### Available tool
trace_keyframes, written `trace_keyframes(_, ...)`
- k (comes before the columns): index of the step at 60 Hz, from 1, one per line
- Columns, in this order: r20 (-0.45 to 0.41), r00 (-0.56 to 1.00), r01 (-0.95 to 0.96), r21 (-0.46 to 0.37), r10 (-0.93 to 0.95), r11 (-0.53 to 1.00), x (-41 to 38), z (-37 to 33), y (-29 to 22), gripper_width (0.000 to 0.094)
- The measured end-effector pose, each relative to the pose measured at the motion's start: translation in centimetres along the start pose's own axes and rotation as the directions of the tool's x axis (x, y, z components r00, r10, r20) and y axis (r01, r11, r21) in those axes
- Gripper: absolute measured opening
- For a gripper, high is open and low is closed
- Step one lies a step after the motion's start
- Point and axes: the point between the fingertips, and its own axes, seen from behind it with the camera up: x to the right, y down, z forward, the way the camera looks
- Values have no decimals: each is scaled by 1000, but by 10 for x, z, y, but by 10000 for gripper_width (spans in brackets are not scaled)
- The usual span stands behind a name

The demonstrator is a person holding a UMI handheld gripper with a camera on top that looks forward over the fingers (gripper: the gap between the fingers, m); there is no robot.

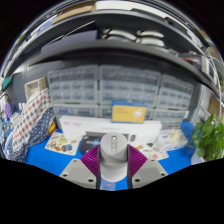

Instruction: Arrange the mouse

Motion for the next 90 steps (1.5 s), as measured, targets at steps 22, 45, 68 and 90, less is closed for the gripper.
trace_keyframes(22, 48, 999, 6, -304, 10, 953, -88, 71, 180, 367)
trace_keyframes(45, 59, 998, -7, -346, 29, 938, -90, 75, 192, 537)
trace_keyframes(68, 86, 994, -50, -227, 72, 973, -82, 12, 72, 872)
trace_keyframes(90, 94, 992, -74, -156, 90, 985, -80, -65, 16, 866)
